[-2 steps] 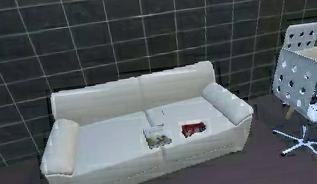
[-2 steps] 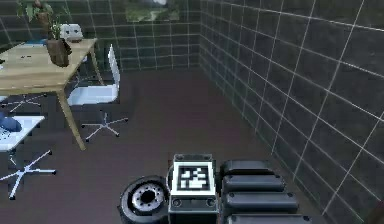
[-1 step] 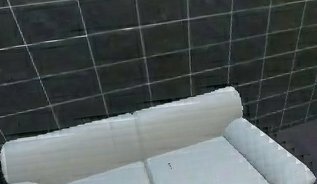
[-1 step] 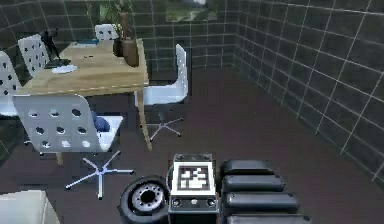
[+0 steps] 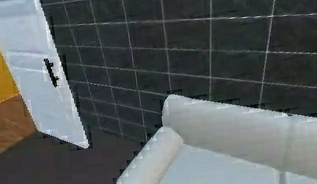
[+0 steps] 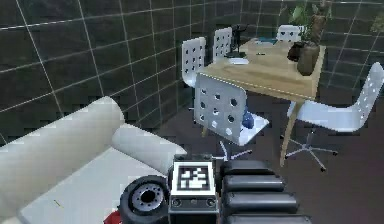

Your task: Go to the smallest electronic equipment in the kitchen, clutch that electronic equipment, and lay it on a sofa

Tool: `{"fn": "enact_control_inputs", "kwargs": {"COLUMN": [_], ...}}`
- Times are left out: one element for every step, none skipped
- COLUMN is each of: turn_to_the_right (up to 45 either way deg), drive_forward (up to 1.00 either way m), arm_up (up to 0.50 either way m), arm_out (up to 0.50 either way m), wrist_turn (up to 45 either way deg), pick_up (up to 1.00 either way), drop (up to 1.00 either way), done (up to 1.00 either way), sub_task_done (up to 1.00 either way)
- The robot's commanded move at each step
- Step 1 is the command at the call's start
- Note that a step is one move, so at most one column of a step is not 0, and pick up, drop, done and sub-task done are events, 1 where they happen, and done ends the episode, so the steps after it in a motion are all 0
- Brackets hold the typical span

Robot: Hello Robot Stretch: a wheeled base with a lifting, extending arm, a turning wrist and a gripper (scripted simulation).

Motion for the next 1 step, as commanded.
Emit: {"fn": "enact_control_inputs", "kwargs": {"turn_to_the_right": [-45.0], "drive_forward": [0.0], "arm_up": [0.0], "arm_out": [0.0], "wrist_turn": [0.0], "pick_up": [0.0], "drop": [0.0], "done": [0.0], "sub_task_done": [0.0]}}
